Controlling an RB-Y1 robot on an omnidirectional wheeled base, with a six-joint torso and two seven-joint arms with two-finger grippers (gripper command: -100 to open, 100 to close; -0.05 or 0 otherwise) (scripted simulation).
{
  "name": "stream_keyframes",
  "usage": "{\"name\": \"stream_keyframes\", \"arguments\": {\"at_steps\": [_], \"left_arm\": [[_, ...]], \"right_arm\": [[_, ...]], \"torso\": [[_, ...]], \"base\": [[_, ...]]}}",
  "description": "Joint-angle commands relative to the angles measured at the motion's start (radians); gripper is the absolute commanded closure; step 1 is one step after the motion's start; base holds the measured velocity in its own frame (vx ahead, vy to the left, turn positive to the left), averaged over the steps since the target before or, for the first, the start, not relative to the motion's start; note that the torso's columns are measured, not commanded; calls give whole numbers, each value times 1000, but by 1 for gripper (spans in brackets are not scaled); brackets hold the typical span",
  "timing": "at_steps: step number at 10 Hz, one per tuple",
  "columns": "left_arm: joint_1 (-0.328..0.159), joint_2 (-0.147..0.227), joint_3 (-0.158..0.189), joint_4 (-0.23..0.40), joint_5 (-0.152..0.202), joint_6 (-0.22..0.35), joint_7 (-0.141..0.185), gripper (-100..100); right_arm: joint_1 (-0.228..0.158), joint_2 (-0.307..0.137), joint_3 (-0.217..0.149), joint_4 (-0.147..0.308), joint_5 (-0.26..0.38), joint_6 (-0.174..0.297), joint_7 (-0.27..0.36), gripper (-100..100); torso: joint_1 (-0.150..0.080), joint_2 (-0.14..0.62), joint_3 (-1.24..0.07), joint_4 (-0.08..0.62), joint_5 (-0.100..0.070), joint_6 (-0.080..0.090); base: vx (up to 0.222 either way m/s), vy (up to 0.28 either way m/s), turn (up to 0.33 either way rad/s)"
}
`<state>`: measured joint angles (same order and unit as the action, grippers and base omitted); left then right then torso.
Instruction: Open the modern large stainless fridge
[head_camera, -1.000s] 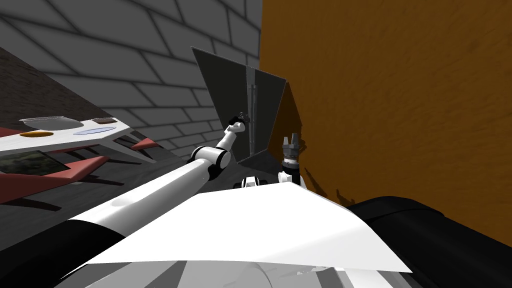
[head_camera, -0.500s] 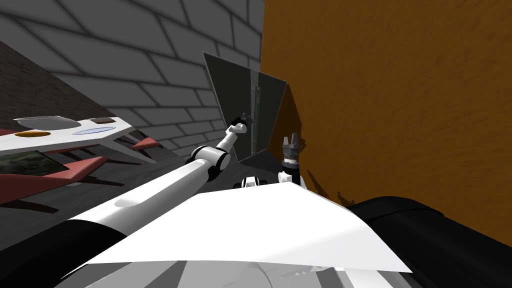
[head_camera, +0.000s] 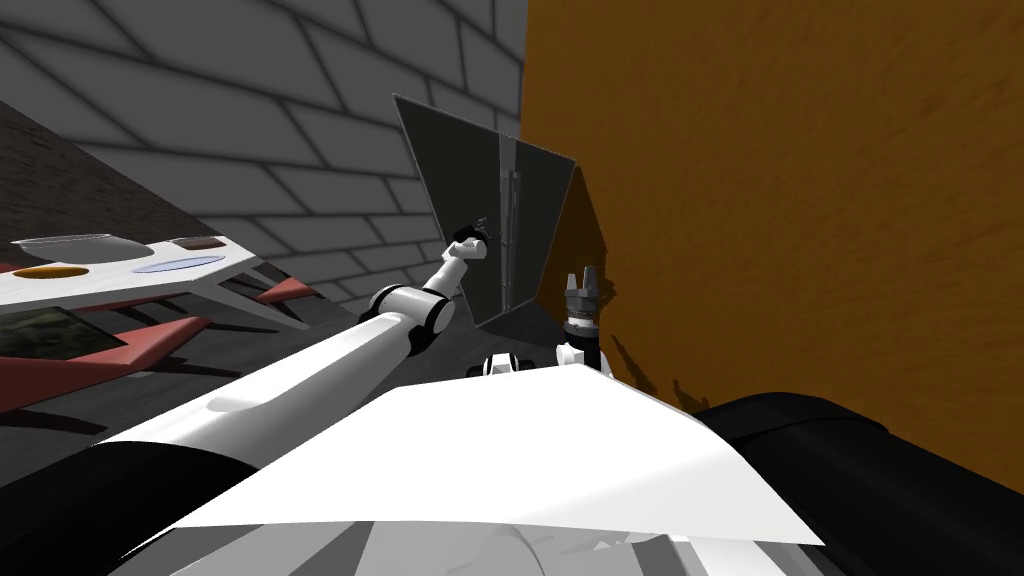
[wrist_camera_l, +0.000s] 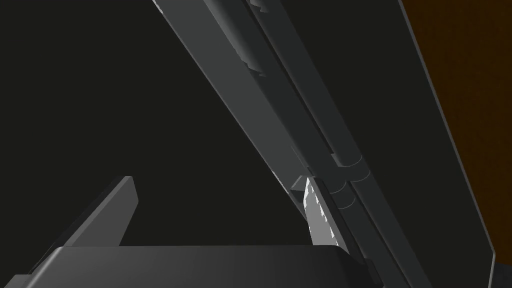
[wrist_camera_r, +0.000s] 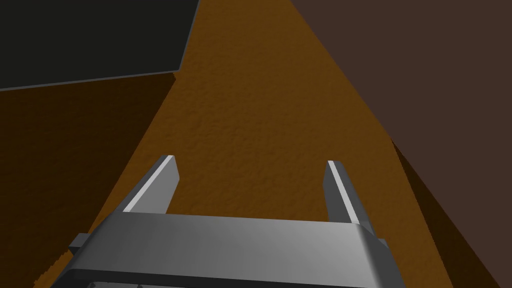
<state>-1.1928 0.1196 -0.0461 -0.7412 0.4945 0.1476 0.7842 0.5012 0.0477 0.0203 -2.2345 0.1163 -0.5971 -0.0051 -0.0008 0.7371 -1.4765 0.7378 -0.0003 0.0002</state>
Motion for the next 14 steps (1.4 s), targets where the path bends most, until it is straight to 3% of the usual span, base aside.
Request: {"name": "stream_keyframes", "arguments": {"at_steps": [1,8,11,13,14], "left_arm": [[-36,-4,4,6,17,47,31,-100],[-119,-5,11,17,61,162,105,-100],[-151,-23,15,27,79,216,136,-100],[-140,-22,16,19,67,207,134,-100],[-140,-22,16,19,67,207,134,100]], "right_arm": [[0,0,0,0,0,0,0,0],[0,0,0,0,0,0,0,0],[0,0,0,0,0,0,0,0],[0,0,0,0,0,0,0,0],[0,0,0,0,0,0,0,0]], "torso": [[1,1,1,0,0,0],[1,0,0,0,0,0],[0,2,1,0,0,0],[2,4,2,1,1,0],[2,5,3,2,1,0]], "base": [[115,-10,-1],[116,-18,1],[123,-29,2],[34,-7,0],[0,-3,-25]]}}
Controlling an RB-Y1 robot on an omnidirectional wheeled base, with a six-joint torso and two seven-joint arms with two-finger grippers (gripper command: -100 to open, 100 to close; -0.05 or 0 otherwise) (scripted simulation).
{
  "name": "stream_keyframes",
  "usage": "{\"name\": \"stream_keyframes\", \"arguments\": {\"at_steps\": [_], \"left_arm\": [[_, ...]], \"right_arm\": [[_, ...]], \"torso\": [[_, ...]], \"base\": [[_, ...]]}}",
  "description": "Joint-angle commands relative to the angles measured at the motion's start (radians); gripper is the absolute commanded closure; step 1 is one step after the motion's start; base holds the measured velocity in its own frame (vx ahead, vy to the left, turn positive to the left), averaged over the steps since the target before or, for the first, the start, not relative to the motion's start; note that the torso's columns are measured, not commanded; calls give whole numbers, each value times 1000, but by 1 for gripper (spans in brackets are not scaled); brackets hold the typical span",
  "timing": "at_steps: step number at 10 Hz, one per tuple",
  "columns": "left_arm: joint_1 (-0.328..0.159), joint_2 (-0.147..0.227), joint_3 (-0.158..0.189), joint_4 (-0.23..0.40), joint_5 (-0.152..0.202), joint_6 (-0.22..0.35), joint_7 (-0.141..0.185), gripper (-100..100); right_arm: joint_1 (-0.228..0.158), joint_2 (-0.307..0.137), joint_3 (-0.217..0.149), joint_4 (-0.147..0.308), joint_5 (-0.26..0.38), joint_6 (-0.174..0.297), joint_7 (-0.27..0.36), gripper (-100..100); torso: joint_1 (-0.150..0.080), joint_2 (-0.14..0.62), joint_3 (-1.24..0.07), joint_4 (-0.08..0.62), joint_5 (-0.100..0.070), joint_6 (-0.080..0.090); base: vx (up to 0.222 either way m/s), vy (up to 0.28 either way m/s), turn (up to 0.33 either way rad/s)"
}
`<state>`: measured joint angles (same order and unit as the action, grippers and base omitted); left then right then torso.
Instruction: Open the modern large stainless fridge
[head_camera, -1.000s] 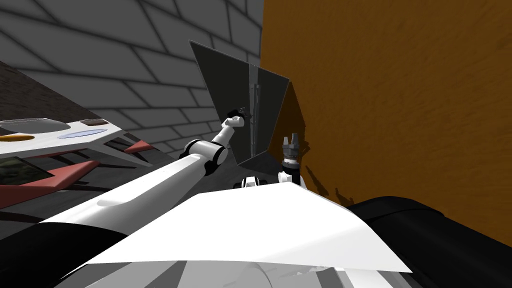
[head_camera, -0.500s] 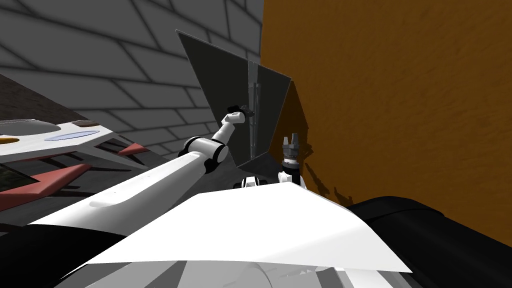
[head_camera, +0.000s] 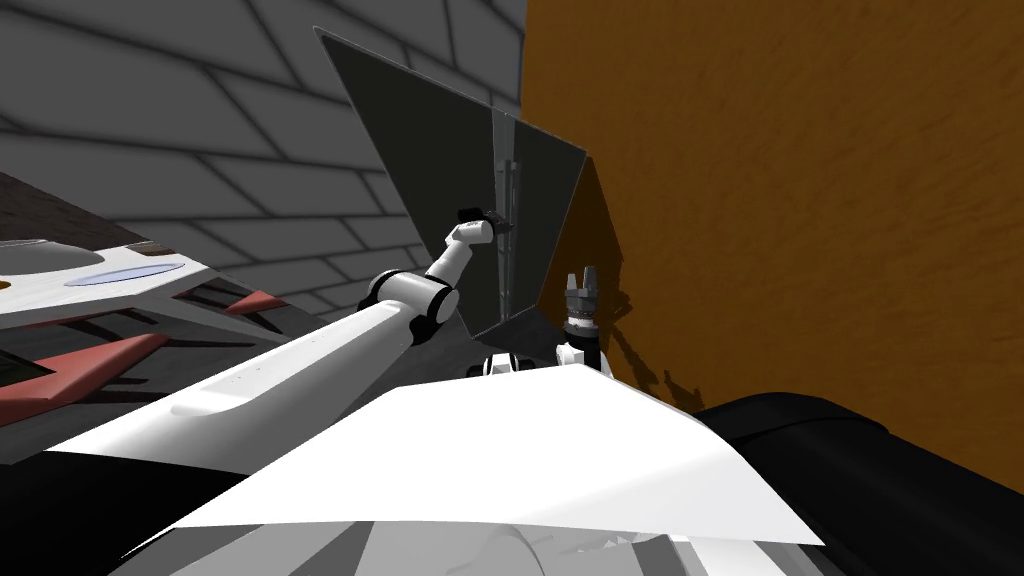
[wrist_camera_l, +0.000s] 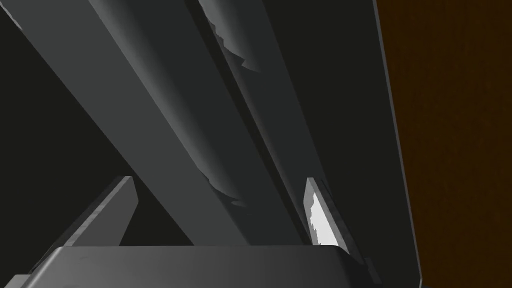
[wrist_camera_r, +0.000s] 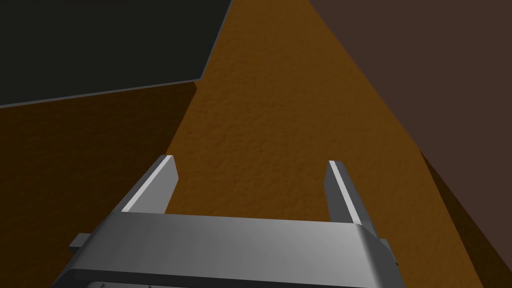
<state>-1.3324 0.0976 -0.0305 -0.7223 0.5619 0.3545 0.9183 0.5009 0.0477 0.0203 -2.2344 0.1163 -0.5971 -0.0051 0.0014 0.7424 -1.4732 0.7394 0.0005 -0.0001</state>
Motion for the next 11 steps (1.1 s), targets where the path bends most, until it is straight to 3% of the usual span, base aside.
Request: {"name": "stream_keyframes", "arguments": {"at_steps": [1,2,4,6,7,8,11], "left_arm": [[-2,-31,-22,-15,19,11,-4,100],[-2,-31,-22,-15,19,11,-4,100],[-6,-58,-42,-32,37,20,-7,100],[-6,-58,-42,-32,37,20,-7,100],[-9,-84,-62,-49,55,29,-11,100],[-9,-84,-62,-49,55,29,-11,100],[-15,-124,-92,-74,82,42,-17,100]], "right_arm": [[0,0,0,0,0,0,0,0],[0,-1,0,0,0,0,0,0],[0,0,0,0,0,0,0,0],[0,0,0,0,0,0,0,0],[0,0,0,0,0,0,0,0],[0,0,0,0,0,0,0,0],[0,0,0,0,0,0,0,0]], "torso": [[1,-2,-1,1,1,-2],[7,0,0,1,0,5],[1,-1,0,1,0,-3],[-1,-2,-1,2,0,-4],[-1,-4,-2,2,1,-6],[2,-1,-1,2,0,3],[0,2,1,2,0,1]], "base": [[-32,201,-187],[-33,257,-178],[-57,192,-127],[-36,97,-33],[-59,154,-104],[-54,215,-146],[-64,207,-141]]}}
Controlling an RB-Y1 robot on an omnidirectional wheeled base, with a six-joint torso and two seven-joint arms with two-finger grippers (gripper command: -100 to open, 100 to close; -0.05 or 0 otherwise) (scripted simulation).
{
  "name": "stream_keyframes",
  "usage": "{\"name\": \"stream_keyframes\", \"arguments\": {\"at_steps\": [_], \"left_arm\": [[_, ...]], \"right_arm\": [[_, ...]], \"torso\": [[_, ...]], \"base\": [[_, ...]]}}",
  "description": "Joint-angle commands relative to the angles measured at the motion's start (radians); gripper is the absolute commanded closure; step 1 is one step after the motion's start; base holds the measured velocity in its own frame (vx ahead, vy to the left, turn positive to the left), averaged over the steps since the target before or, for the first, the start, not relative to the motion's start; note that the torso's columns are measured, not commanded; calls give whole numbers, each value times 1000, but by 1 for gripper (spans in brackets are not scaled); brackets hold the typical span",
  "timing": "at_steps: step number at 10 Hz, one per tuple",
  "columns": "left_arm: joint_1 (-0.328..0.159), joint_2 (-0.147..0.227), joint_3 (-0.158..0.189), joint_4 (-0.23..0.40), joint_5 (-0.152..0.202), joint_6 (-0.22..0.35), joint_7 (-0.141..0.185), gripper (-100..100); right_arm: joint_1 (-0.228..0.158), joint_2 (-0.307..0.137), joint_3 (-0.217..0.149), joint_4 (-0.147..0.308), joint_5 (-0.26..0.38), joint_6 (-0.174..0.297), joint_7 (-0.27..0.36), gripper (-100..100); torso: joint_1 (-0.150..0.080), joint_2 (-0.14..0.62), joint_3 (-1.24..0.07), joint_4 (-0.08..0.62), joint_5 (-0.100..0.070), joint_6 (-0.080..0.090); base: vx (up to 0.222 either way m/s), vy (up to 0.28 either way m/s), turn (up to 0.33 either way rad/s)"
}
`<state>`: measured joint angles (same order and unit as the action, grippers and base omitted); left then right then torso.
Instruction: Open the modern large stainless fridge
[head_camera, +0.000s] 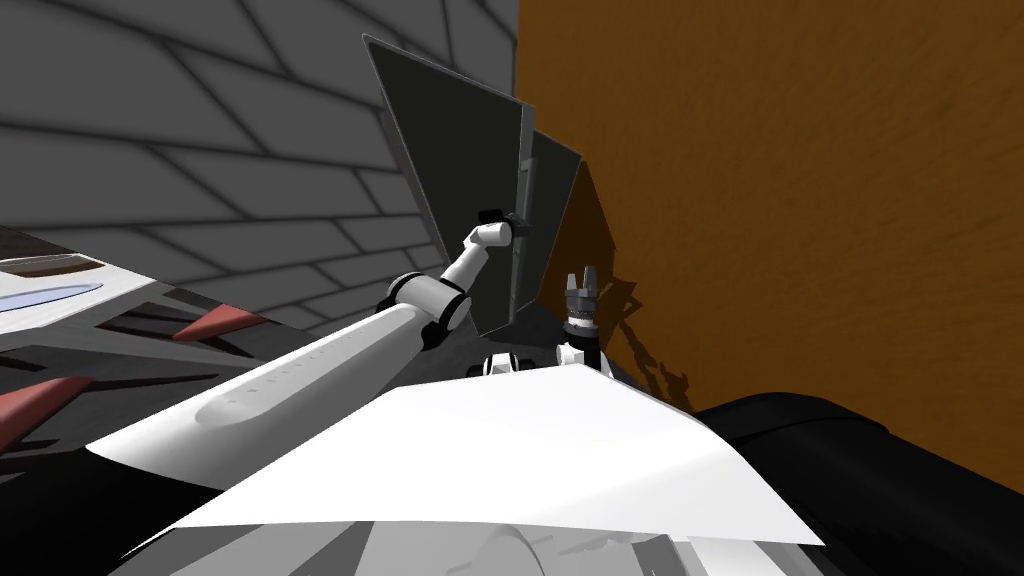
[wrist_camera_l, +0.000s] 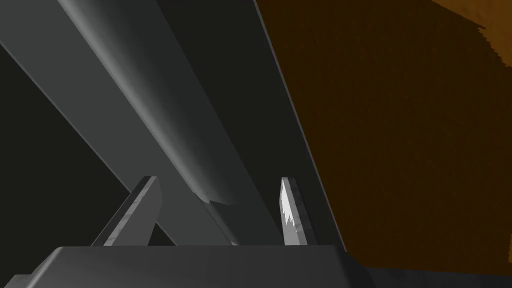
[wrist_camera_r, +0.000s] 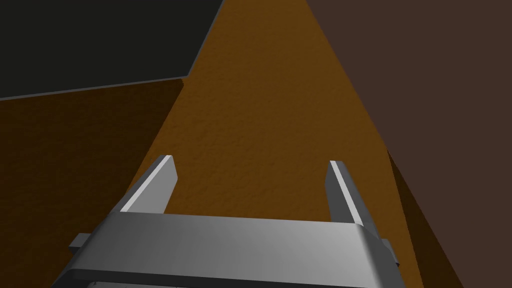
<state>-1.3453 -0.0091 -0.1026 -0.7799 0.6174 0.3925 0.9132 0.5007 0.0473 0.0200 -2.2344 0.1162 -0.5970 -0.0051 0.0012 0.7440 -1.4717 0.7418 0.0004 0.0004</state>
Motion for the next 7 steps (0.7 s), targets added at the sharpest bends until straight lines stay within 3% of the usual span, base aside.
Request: {"name": "stream_keyframes", "arguments": {"at_steps": [1,3,4,5,7], "left_arm": [[-2,-17,-20,-16,26,4,-12,100],[-1,-22,-25,-4,38,2,-22,100],[7,-28,-54,-31,65,14,-19,100],[7,-28,-54,-31,65,14,-19,100],[12,-30,-81,-55,95,21,-21,100]], "right_arm": [[0,0,0,0,0,0,0,0],[0,0,0,0,0,0,0,0],[0,0,0,0,0,0,0,0],[0,0,0,0,0,0,0,0],[0,0,0,0,0,0,0,0]], "torso": [[0,-2,-1,-1,0,0],[-1,-6,-4,1,1,-6],[-1,-7,-5,-1,1,-4],[3,-5,-4,-3,0,5],[0,-3,-2,-2,0,-1]], "base": [[-47,175,-89],[-23,43,-13],[-22,183,-257],[-8,254,-253],[-30,234,-229]]}}
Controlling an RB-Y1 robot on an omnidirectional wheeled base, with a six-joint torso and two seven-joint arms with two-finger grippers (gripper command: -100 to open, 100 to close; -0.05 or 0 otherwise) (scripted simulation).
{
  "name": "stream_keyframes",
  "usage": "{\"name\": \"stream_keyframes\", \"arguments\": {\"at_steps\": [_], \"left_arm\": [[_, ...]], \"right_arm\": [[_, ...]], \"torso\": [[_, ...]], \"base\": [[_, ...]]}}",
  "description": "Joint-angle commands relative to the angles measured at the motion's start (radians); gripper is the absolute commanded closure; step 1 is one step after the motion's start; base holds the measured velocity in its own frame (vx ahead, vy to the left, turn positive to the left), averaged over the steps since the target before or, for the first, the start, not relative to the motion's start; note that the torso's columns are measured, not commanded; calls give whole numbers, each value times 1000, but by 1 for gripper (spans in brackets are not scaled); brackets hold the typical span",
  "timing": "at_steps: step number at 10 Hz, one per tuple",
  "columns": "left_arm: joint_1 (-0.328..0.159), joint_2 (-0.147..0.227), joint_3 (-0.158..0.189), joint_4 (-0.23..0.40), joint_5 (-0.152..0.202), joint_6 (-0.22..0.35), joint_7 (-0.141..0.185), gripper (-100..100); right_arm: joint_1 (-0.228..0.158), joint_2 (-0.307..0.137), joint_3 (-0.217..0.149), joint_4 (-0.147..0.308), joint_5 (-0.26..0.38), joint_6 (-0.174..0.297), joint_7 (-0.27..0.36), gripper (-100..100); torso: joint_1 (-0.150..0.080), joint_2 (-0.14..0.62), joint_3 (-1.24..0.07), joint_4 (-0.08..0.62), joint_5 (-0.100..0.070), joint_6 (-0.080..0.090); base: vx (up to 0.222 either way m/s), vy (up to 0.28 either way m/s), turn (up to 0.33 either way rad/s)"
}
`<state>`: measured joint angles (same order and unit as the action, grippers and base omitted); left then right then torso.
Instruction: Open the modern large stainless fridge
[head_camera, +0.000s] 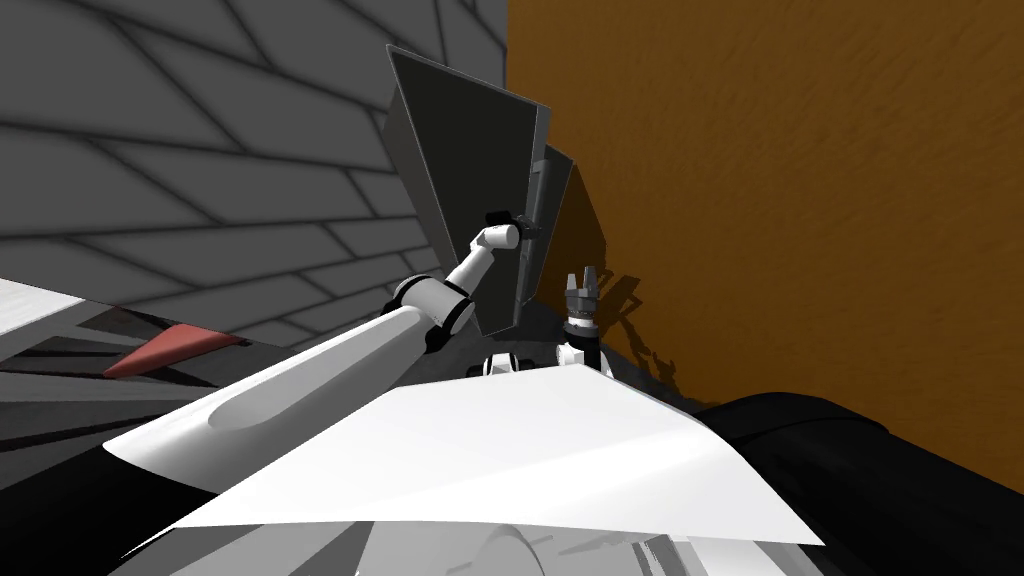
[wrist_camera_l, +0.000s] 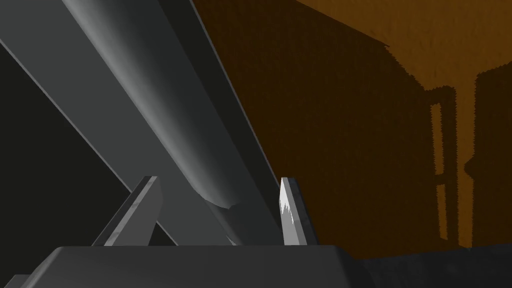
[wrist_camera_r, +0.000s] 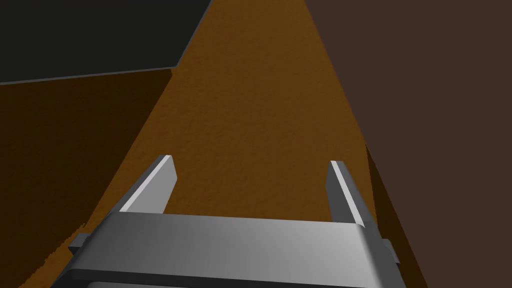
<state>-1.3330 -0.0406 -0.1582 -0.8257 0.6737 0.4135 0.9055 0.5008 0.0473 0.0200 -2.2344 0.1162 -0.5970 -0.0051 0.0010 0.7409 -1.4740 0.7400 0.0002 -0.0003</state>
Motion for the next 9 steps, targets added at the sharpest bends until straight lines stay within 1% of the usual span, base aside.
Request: {"name": "stream_keyframes", "arguments": {"at_steps": [1,5,6,7,8,9], "left_arm": [[2,0,-39,-21,54,3,-14,100],[12,-5,-94,-70,114,15,-18,100],[12,-5,-94,-70,114,15,-18,100],[15,-6,-108,-83,129,18,-19,100],[22,-9,-105,-76,120,22,-16,100],[28,-9,-143,-108,156,28,-13,100]], "right_arm": [[0,0,0,0,0,0,0,0],[0,0,0,0,0,0,0,0],[0,0,0,0,0,0,0,0],[0,0,0,0,0,0,0,0],[0,0,0,0,0,0,0,0],[0,0,0,0,0,0,0,0]], "torso": [[0,1,1,0,0,0],[-1,2,1,1,0,0],[0,1,1,1,0,0],[-2,-3,-2,1,1,-4],[-1,-5,-3,1,1,-2],[-3,-6,-4,0,1,-3]], "base": [[-76,250,-240],[-76,250,-249],[-48,179,-94],[-46,143,-134],[-30,70,-67],[5,161,-234]]}}
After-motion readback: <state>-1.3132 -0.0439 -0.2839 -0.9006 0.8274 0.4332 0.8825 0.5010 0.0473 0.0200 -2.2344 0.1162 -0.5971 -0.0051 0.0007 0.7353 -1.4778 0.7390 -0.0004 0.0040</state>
